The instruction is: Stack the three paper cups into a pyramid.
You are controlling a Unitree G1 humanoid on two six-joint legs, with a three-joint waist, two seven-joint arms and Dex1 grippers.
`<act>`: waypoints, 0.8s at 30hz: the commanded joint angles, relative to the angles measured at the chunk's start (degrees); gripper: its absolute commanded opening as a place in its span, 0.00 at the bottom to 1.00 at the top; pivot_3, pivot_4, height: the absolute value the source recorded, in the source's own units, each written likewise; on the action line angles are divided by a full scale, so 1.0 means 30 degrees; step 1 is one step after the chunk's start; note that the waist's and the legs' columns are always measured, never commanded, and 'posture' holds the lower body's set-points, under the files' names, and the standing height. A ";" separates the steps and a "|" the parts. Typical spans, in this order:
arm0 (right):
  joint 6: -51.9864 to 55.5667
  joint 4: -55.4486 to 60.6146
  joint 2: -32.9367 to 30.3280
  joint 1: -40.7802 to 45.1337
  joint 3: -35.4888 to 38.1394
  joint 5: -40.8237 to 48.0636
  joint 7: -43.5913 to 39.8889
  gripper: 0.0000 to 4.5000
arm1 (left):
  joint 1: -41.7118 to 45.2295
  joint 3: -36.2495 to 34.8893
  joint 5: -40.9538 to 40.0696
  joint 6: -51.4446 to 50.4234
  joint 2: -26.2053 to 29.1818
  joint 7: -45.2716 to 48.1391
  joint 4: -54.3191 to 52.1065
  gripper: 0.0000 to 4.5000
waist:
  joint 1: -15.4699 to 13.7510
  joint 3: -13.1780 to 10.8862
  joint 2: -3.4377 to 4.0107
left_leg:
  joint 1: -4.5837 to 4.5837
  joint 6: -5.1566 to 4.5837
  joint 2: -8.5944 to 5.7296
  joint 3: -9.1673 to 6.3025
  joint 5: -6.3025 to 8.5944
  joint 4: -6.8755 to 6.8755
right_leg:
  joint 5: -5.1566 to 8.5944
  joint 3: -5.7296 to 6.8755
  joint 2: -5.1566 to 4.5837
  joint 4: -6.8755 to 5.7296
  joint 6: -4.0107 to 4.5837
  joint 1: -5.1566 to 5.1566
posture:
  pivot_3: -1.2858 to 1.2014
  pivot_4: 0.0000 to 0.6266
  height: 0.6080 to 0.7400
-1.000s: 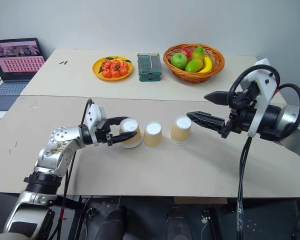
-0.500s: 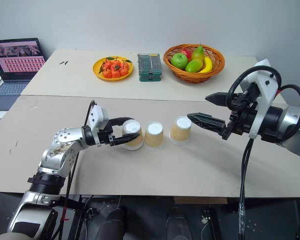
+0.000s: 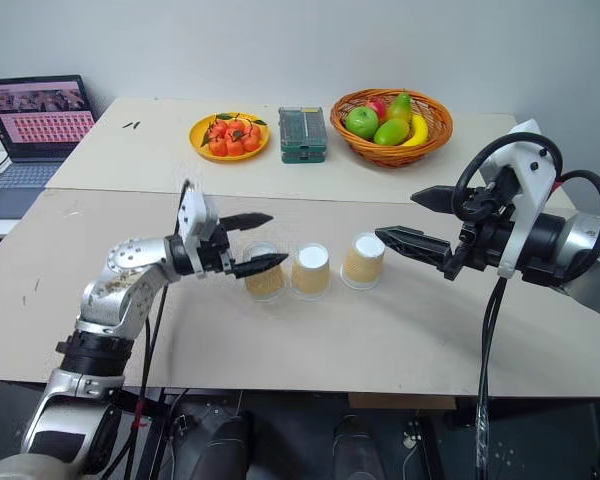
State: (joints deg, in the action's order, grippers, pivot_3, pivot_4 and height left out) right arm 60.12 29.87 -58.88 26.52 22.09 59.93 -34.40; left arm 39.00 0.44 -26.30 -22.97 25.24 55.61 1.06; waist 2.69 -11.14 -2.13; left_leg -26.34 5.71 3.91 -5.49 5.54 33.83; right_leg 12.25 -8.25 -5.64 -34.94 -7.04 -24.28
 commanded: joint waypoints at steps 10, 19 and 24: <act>-0.0100 0.1269 -0.0062 -0.1869 0.2216 0.0950 0.0787 1.00 | 0.6042 -0.4297 -0.3985 -0.4661 -0.0390 -0.5131 -0.0244 0.98 | -0.0039 -0.0002 -0.0004 | -0.0004 -0.0008 -0.0002 -0.0001 -0.0005 -0.0004 | 0.0026 0.0003 0.0001 0.0001 -0.0039 0.0004 | 0.52 0.24 1.00; -0.0946 0.0971 0.0558 -0.3845 0.2249 0.0129 0.0937 1.00 | 0.6529 -0.4250 -0.3066 -0.4423 -0.0330 -0.7065 -0.0113 0.98 | -0.0015 -0.0003 -0.0006 | -0.0002 -0.0009 -0.0006 -0.0002 -0.0007 0.0016 | 0.0022 0.0001 0.0001 -0.0005 -0.0041 0.0011 | 0.52 0.24 1.00; -0.1559 0.0244 0.1096 -0.3968 0.1606 -0.0680 0.0655 1.00 | 0.6161 -0.4202 -0.2930 -0.4581 -0.0317 -0.7843 -0.0736 0.98 | -0.0034 -0.0003 -0.0006 | -0.0002 -0.0009 -0.0005 -0.0002 -0.0007 0.0020 | 0.0016 0.0002 0.0002 -0.0005 -0.0043 0.0015 | 0.52 0.24 1.00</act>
State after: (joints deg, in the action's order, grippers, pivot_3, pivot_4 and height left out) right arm 57.58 30.79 -55.95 14.42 26.65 58.67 -32.17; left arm 56.65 -11.92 -35.26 -37.51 24.07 33.04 1.24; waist 2.59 -11.15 -2.15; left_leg -26.34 5.69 3.90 -5.49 5.52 33.89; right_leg 12.30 -8.25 -5.63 -34.94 -7.17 -24.23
